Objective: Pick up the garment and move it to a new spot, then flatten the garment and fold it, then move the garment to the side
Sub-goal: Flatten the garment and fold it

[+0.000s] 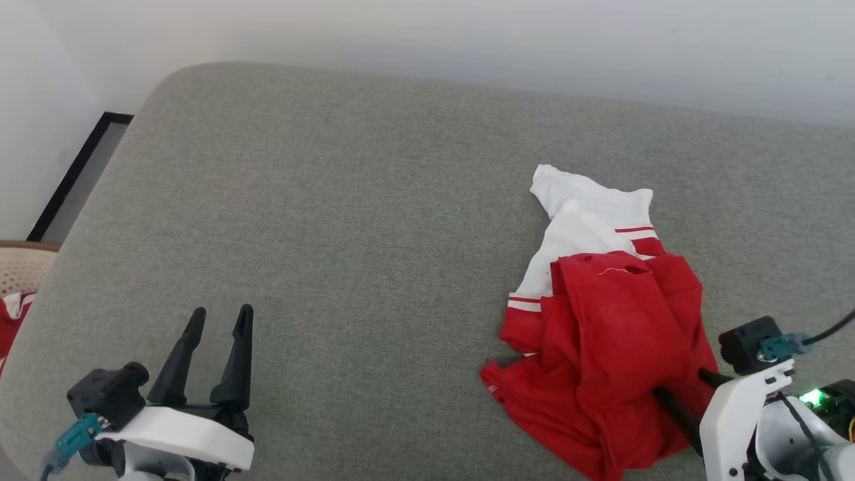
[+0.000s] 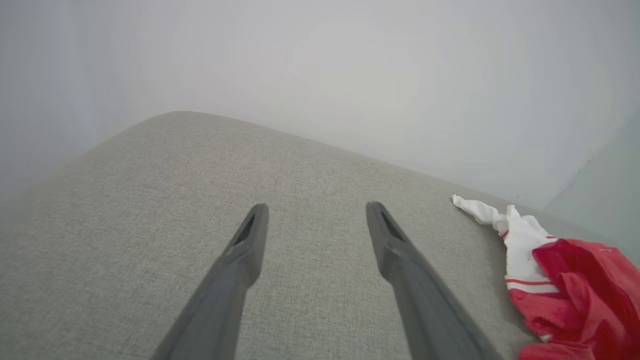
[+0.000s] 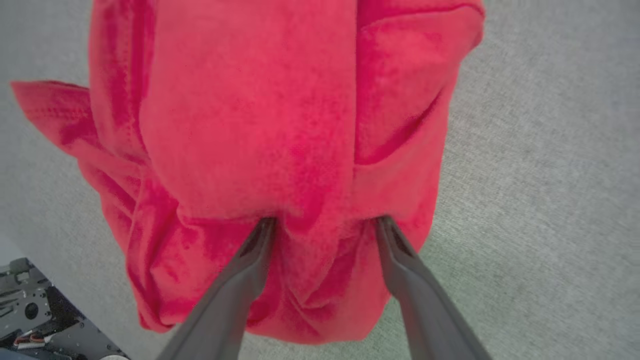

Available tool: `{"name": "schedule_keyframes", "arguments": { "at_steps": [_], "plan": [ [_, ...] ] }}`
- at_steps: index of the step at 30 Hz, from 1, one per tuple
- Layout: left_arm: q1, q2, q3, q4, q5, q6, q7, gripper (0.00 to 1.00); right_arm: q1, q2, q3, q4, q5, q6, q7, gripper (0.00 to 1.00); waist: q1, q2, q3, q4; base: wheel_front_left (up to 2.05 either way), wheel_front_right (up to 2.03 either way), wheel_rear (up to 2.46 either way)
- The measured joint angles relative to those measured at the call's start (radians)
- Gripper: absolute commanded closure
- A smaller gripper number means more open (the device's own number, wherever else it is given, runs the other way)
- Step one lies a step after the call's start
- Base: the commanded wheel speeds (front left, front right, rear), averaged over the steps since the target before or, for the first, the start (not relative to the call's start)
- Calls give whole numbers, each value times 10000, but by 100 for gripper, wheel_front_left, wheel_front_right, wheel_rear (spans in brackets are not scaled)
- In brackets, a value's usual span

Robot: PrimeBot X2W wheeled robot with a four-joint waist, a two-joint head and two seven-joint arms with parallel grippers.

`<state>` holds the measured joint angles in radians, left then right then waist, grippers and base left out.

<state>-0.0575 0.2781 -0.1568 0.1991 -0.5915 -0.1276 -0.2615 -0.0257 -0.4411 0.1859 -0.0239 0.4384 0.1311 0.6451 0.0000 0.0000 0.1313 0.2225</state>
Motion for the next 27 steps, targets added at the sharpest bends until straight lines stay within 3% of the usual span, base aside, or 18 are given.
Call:
{"name": "schedule_keyframes", "arguments": {
  "at_steps": [6, 12, 18, 27],
  "plan": [
    [-451, 752, -736, 205, -696, 0, 0, 0, 156, 635, -802, -328, -240, -2, -903, 0, 1, 0, -173, -322, 0, 0, 0],
    [-1487, 1987, -2199, 433, -1852, 0, 215, 0, 203, 1279, -1720, -1011, -823, -2, -2504, 0, 0, 0, -317, -856, 0, 0, 0],
    [-3146, 3041, -3547, 286, -2805, 0, 1469, 0, 148, 2096, -2366, -1110, -1779, -2, -4692, 0, 1, 0, -392, -1567, 0, 0, 0],
    [-5809, 3634, -5463, 393, -3682, 0, 3728, 0, -428, 3377, -3175, -343, -3534, -2, -7432, 0, 0, 0, -248, -2738, 0, 0, 0]
  ]
}}
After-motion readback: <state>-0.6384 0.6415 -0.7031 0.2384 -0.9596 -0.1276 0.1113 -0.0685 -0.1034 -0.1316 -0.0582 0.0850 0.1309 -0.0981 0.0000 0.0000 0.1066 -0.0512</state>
